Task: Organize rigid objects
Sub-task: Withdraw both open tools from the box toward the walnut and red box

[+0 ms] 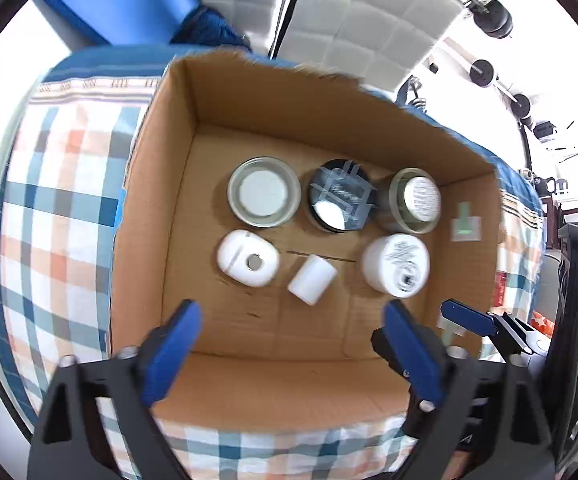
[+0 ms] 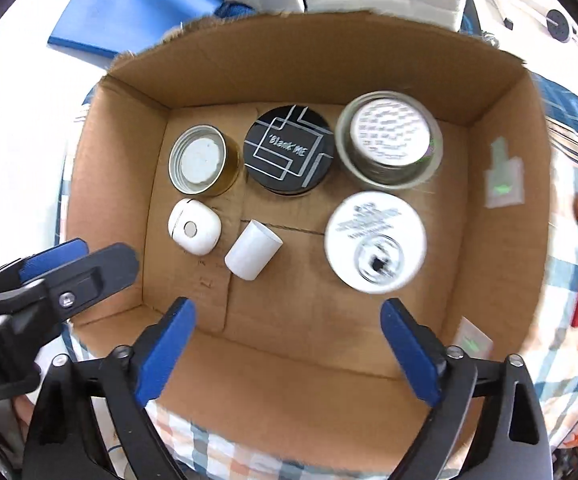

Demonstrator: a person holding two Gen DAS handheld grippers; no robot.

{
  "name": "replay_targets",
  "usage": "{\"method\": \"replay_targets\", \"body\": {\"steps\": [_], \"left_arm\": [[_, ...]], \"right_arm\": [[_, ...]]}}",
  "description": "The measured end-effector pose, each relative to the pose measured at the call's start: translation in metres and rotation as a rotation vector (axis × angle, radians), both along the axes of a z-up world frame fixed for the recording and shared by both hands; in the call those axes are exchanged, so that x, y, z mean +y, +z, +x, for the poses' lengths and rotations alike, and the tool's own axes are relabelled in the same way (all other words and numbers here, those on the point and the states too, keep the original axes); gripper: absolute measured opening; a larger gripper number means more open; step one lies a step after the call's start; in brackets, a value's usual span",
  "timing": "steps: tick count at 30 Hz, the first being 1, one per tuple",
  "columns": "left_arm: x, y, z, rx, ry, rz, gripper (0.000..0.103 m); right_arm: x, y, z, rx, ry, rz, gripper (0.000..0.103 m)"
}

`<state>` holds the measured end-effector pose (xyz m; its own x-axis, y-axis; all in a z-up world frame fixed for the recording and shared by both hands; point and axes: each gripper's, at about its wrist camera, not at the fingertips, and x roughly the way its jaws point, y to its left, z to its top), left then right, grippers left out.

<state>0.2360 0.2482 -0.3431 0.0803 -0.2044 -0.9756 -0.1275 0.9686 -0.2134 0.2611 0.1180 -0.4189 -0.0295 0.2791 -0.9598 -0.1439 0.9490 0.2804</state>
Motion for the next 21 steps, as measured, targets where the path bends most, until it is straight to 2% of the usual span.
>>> {"method": "replay_targets", "body": {"steps": [5, 7, 10, 13, 17, 21], "left_arm": [[-0.051, 0.042, -0.007, -0.082, -0.062, 0.023, 0.101], [-0.079, 0.048, -0.003, -0.109, -0.088, 0.022, 0.101], [-0.121, 0.063, 0.004, -0.152, -0.140, 0.032, 0.101], [-0.163, 0.066, 0.011, -0.171, -0.193, 0.046, 0.101], [-0.221, 0.054, 0.024, -0.149, -0.259, 0.042, 0.101], [-0.274, 0.034, 0.035, -0.118, -0.319, 0.058, 0.101]], "right_arm": [[-0.046, 0.038, -0.005, -0.059, -0.041, 0.006, 0.097], [-0.071, 0.054, -0.008, -0.078, -0.060, 0.007, 0.103], [-0.112, 0.074, -0.014, -0.103, -0.096, -0.005, 0.103], [-0.164, 0.094, -0.018, -0.113, -0.149, -0.044, 0.103], [-0.227, 0.092, -0.020, -0.105, -0.230, -0.106, 0.103], [-0.287, 0.072, -0.022, -0.057, -0.304, -0.153, 0.103]]}}
